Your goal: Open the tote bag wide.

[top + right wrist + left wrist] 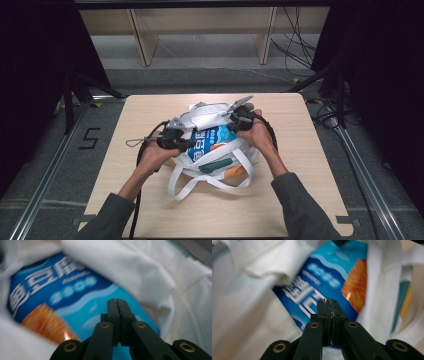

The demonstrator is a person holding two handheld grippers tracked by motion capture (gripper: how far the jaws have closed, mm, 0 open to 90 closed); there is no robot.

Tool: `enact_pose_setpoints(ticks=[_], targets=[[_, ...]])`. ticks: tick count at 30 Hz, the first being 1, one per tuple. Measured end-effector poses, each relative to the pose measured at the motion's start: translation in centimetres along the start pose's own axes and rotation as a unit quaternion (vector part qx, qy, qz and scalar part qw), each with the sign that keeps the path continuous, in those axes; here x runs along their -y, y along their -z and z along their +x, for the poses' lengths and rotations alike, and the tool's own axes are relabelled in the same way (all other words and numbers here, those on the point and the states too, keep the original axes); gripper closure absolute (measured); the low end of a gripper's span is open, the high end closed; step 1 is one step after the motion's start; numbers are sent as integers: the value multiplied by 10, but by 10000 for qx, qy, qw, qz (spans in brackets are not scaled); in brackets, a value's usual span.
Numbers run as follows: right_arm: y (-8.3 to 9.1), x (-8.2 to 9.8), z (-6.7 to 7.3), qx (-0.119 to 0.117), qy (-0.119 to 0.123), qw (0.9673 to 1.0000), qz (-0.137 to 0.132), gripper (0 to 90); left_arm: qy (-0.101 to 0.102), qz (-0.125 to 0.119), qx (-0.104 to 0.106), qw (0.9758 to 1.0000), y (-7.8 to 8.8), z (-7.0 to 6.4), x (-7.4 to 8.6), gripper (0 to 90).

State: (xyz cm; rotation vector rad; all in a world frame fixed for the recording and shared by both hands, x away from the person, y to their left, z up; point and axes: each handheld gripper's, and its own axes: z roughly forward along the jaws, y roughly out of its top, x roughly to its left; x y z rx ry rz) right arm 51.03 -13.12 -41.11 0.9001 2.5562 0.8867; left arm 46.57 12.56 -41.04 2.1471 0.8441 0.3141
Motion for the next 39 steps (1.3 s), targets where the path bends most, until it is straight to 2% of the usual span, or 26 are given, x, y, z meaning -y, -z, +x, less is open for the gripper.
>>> enact_pose_setpoints(ticks=[3,5,6,7,9,10,11,12,14,16,18,20,22,24,25,27,28,29,30,31,32,33,34,35,37,39], targets=[[12,17,11,-168,235,9996,19,900,233,172,-287,9992,-12,20,-12,883],[25,27,17,-311,285,9991,-13,900,352,388,-385,9979,-21,32,-13,887],[29,32,18,-310,337,9990,-8,900,475,468,-486,9966,-28,38,-12,890],[35,40,22,-392,303,9987,99,900,506,545,-519,9959,-33,43,-10,894],[35,54,25,-432,453,9974,344,900,613,642,-578,9944,-38,52,-5,895],[32,66,28,-507,537,9953,633,900,645,666,-659,9935,-39,56,-2,895],[29,76,30,-530,469,9956,620,900,745,661,-654,9929,-39,61,1,896],[27,84,31,-576,374,9967,435,900,887,628,-587,9923,-40,64,5,896],[28,93,28,-670,186,9974,166,900,952,608,-567,9920,-40,67,8,896],[28,93,29,-645,142,9977,120,900,819,625,-661,9925,-37,62,7,896],[34,90,30,-588,21,9982,65,900,772,501,-550,9942,-31,57,5,896],[42,84,25,-521,70,9980,-336,894,646,394,-445,9961,-22,50,5,896],[49,75,17,-405,135,9960,-786,885,417,378,-351,9978,-16,40,7,894],[54,65,10,-208,36,9945,-1022,888,321,299,-288,9986,-10,34,12,885],[54,60,4,-58,32,9937,-1120,897,341,260,-267,9987,-8,33,15,885],[46,53,-7,46,-192,9946,-1021,900,345,368,-268,9984,-5,37,20,886],[38,52,-14,140,-159,9952,-959,900,358,371,-285,9983,-5,38,24,889],[29,53,-17,228,-328,9962,-779,900,460,328,-244,9981,-5,39,27,890],[20,54,-23,311,-324,9976,-523,900,450,339,-274,9980,-5,40,29,891],[8,59,-27,479,-364,9970,-493,900,392,434,-313,9978,-5,40,31,893],[-1,63,-32,491,-448,9972,-328,900,320,454,-375,9978,-6,41,34,894],[-9,69,-36,484,-656,9964,-240,900,370,523,-303,9975,-5,42,36,895],[-16,75,-40,452,-805,9956,-179,900,331,495,-311,9977,-6,42,39,895],[-19,79,-43,332,-888,9955,-80,900,377,500,-263,9977,-6,42,40,896],[-23,82,-43,316,-1005,9941,-242,900,293,468,-331,9979,-5,41,41,896],[-19,78,-41,477,-733,9962,-42,900,336,454,-373,9977,-4,38,40,896]])
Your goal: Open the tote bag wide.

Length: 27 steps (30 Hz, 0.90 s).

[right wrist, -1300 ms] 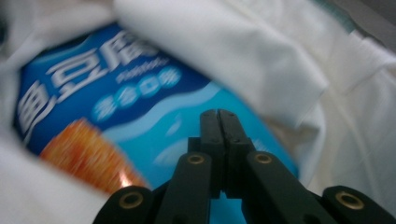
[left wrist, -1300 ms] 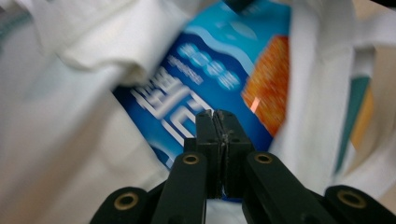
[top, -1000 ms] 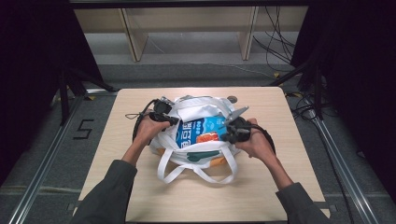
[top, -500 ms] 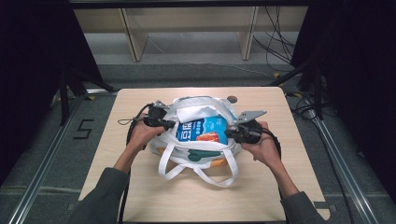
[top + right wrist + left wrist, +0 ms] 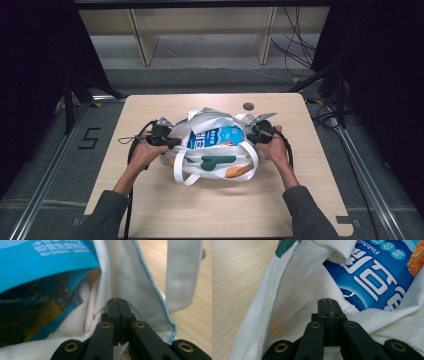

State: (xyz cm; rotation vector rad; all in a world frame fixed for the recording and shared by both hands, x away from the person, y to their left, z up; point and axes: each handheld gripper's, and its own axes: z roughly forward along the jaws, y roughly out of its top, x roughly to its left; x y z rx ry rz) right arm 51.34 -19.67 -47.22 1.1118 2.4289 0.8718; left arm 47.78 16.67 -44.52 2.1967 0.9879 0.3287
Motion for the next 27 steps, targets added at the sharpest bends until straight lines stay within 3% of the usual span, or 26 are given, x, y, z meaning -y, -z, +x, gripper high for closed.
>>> enact_pose_setpoints(ticks=[2,5,7,11,12,14,16,18,20,27], targets=[[13,-6,3,49,14,9999,-139,900,1,-144,-50,9999,4,-3,-1,894],[39,-13,9,-128,60,9987,-495,900,-7,-306,53,9995,13,-7,-4,886],[49,-16,22,-363,271,9951,-882,900,19,-386,109,9992,15,-9,-11,879],[61,-14,53,-795,645,9914,-812,900,31,-447,150,9989,10,-13,-32,881],[65,-12,58,-885,824,9904,-675,900,42,-413,193,9990,7,-14,-37,882],[67,-4,69,-1079,903,9881,-624,900,174,-412,246,9987,-1,-15,-46,882],[65,3,77,-1150,965,9871,-563,900,184,-203,335,9991,-14,-14,-54,884],[60,10,84,-1255,1046,9860,-325,900,123,99,123,9998,-29,-12,-60,885],[54,18,91,-1302,1111,9852,-106,900,275,267,84,9992,-41,-8,-63,893],[49,30,100,-1253,1132,9856,34,900,506,300,-411,9974,-56,4,-75,896]])
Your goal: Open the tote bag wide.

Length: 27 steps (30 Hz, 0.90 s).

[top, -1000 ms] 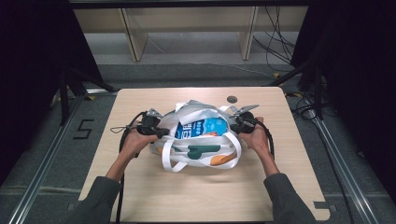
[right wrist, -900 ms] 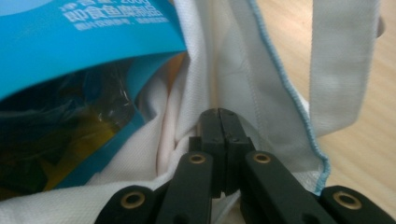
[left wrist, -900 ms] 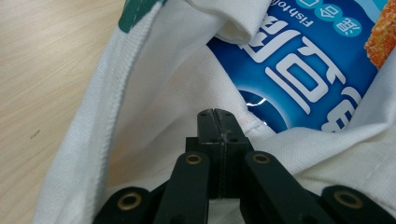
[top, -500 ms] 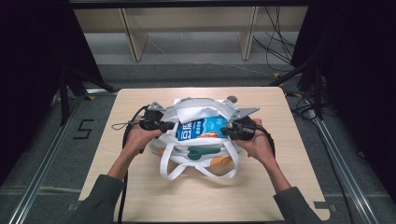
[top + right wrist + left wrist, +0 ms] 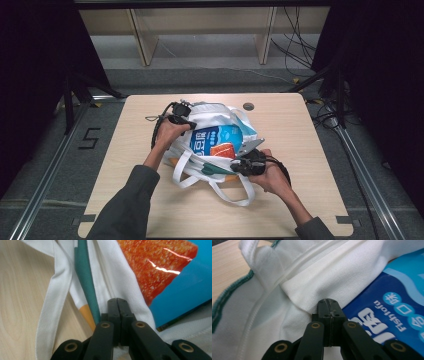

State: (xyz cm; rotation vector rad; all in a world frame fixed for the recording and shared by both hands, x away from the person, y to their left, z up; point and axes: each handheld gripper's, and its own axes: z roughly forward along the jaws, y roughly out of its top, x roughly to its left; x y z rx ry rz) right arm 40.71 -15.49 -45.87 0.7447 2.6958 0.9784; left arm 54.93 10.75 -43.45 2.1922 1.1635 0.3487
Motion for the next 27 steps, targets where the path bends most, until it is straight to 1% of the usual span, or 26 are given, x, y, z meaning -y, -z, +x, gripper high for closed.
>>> enact_pose_setpoints(ticks=[1,2,3,4,5,6,7,8,9,11,12,13,14,15,16,17,18,19,20,21,22,23,24,25,26,27], targets=[[-1,1,1,-8,30,10000,19,900,31,6,-46,10000,-2,-1,-1,896],[-3,3,2,1,-18,10000,39,900,-2,19,-127,9999,-2,-3,-1,896],[-4,4,2,-8,-14,10000,22,900,-83,28,-160,9998,0,-6,-1,895],[-2,3,1,-11,-13,10000,84,900,-142,8,-66,9999,4,-7,-1,895],[-2,3,1,-3,3,10000,-36,900,-143,-78,50,9999,10,-8,1,893],[0,2,0,-17,3,10000,-15,900,-109,-216,159,9996,16,-8,2,884],[1,2,-1,-50,-79,9999,-97,900,-95,-318,262,9991,22,-7,5,878],[4,2,-3,-59,-138,9998,-159,900,-134,-372,290,9988,27,-6,7,875],[6,2,-4,-93,-177,9995,-253,900,-102,-475,357,9982,34,-5,10,871],[12,0,-6,-78,-196,9985,-501,873,-40,-596,587,9965,43,-2,18,861],[17,-1,-7,6,-177,9980,-601,862,-38,-652,593,9961,48,-1,21,858],[23,-3,-8,-7,-146,9984,-537,857,-44,-701,627,9956,51,0,25,858],[26,-3,-8,55,-133,9976,-671,854,-25,-768,658,9949,55,1,29,857],[29,-3,-9,90,-135,9973,-719,849,42,-824,700,9941,57,2,32,854],[31,-4,-10,115,-153,9967,-790,837,32,-857,733,9936,60,2,36,851],[34,-4,-11,132,-155,9966,-796,835,37,-901,754,9931,62,2,39,848],[34,-3,-10,169,-209,9957,-883,834,18,-934,775,9926,64,1,41,846],[36,-3,-12,171,-191,9958,-877,834,51,-970,803,9920,66,0,44,845],[37,-3,-11,202,-237,9954,-904,834,16,-998,852,9914,68,-1,45,844],[38,-3,-12,173,-258,9953,-921,834,31,-1041,887,9906,70,-3,47,839],[40,-3,-12,198,-253,9951,-930,832,13,-1073,932,9898,72,-4,48,837],[40,-3,-12,240,-274,9943,-1001,828,19,-1137,949,9890,73,-6,50,833],[42,-3,-12,222,-224,9944,-1008,828,-94,-1103,961,9892,75,-6,51,829],[44,-2,-13,282,-227,9940,-1036,828,-88,-1105,982,9890,76,-8,53,825],[44,-2,-12,274,-301,9936,-1052,827,-12,-1175,988,9881,77,-10,55,819],[46,-2,-12,255,-316,9939,-1024,825,-81,-1149,990,9884,78,-10,56,815]])
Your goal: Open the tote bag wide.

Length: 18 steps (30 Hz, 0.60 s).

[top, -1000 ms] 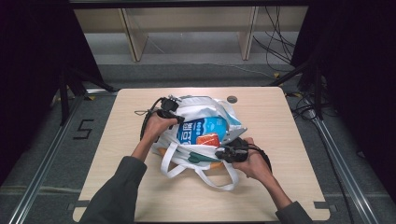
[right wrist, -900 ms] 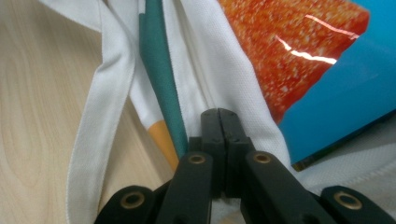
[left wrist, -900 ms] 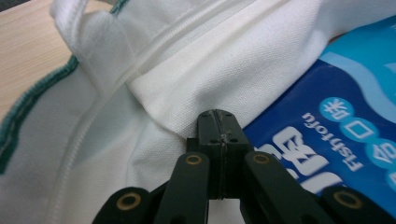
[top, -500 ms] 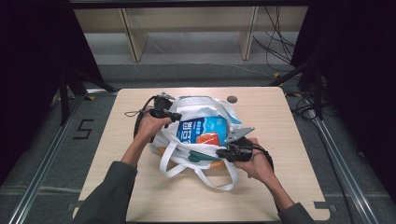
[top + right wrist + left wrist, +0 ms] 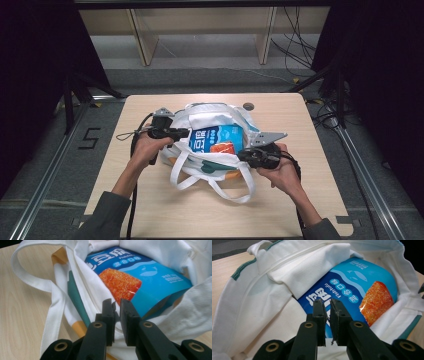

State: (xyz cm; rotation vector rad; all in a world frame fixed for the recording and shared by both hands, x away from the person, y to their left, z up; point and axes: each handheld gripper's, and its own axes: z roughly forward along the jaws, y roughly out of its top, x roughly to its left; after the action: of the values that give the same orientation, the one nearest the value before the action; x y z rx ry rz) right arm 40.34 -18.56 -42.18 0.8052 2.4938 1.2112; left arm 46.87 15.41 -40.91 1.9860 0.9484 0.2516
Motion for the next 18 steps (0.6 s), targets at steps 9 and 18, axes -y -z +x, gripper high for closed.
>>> enact_pose_setpoints(ticks=[9,18], targets=[[9,2,-4,98,-35,9998,-171,786,25,-167,120,9998,14,-7,9,744],[16,5,-6,220,-158,9993,-252,757,26,-255,161,9995,23,-12,17,670]])
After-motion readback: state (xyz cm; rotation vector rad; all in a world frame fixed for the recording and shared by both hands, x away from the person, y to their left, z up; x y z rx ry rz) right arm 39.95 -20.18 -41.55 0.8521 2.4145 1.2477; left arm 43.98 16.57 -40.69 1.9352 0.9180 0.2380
